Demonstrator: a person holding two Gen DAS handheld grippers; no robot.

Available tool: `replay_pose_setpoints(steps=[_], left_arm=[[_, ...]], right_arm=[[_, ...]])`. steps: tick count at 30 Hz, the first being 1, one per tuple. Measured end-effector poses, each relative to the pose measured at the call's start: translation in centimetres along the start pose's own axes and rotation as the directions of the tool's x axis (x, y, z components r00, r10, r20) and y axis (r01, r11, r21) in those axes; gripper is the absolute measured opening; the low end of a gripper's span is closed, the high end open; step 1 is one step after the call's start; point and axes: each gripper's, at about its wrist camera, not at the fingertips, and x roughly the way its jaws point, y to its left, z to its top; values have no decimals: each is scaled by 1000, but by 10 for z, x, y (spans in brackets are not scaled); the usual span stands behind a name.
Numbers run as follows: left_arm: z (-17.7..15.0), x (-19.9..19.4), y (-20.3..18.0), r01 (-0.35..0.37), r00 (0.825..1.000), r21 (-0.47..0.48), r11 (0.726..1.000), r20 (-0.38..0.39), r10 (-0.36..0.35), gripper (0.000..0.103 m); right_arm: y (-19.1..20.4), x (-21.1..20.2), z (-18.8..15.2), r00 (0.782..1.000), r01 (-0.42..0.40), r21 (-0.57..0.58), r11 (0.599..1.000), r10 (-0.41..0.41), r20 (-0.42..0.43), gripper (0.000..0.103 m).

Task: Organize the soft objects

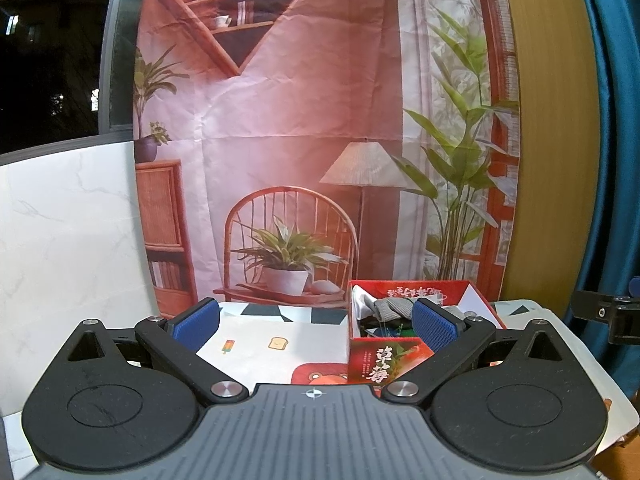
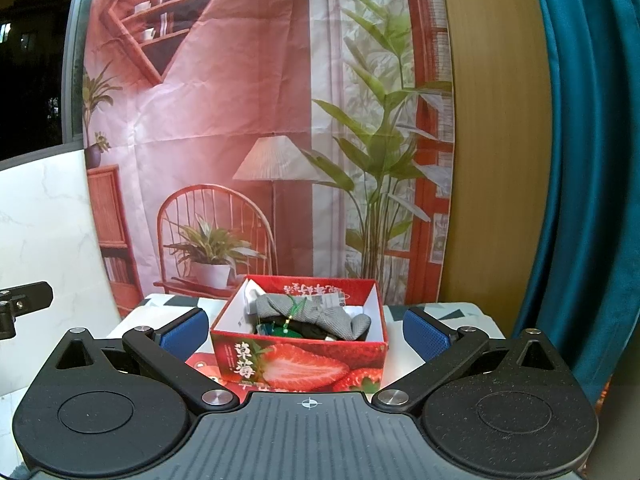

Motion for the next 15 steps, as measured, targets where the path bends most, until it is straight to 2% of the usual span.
replay_pose_setpoints(steps=[15], left_arm=[[1, 1, 0, -4, 1000, -3, 1000, -4, 4, 103]], right_arm=[[-3, 1, -2, 1000, 1, -3, 1000, -1, -1, 103]])
